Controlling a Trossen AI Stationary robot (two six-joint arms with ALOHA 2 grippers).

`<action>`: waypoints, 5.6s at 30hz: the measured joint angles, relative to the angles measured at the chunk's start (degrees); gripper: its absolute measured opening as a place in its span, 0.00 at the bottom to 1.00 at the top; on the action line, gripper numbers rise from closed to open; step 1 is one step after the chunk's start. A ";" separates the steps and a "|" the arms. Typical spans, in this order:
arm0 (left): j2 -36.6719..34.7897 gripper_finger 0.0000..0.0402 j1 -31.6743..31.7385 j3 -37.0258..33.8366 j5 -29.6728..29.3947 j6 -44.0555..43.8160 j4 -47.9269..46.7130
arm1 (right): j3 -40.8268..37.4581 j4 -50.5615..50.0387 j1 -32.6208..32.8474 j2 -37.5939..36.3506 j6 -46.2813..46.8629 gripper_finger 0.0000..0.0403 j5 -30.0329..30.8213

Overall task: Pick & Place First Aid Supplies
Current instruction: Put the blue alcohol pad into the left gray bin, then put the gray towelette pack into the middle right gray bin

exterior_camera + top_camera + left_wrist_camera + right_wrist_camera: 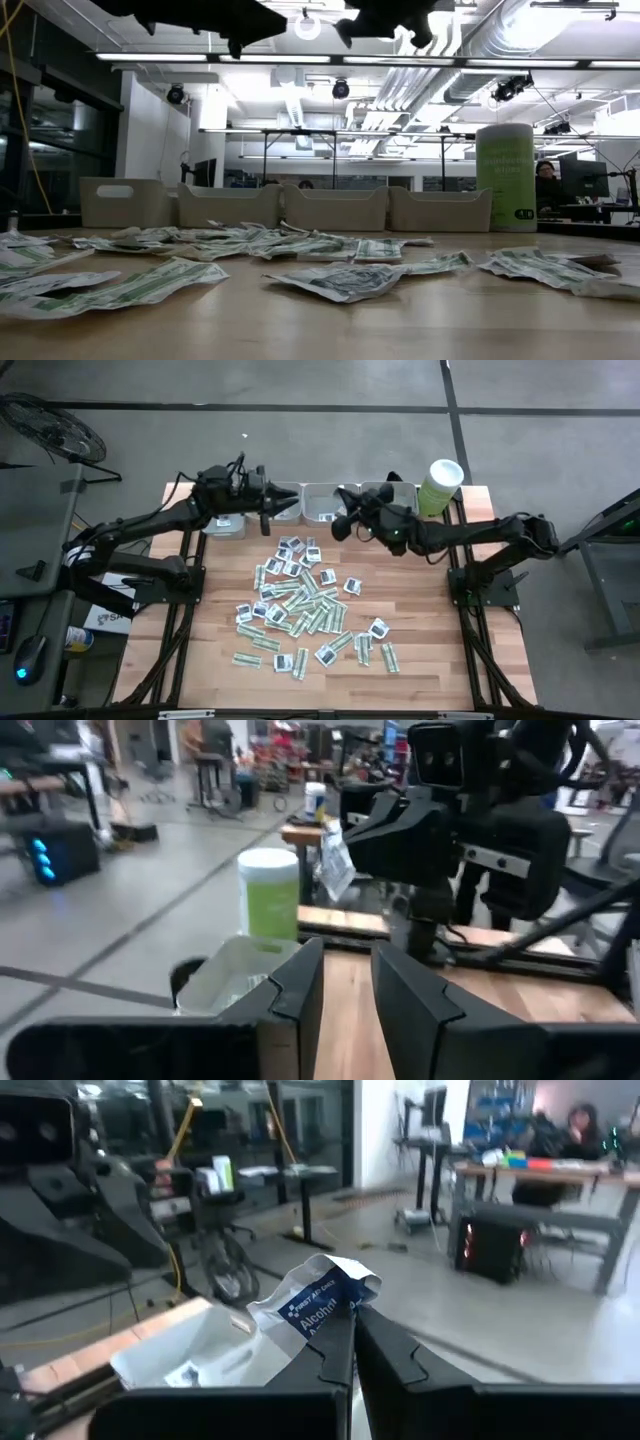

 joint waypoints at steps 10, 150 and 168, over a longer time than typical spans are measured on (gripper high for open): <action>6.96 0.22 -5.55 -0.02 -12.72 5.79 12.34 | 0.00 5.08 -1.82 1.03 -4.42 0.00 -5.11; 11.82 0.28 36.95 0.04 -8.81 -19.21 -53.55 | 0.02 -36.23 -16.65 -5.11 11.30 0.44 -36.90; -7.81 0.28 17.15 0.02 -8.81 -6.04 -52.59 | -11.74 -41.46 -6.96 -4.93 27.24 0.43 -49.99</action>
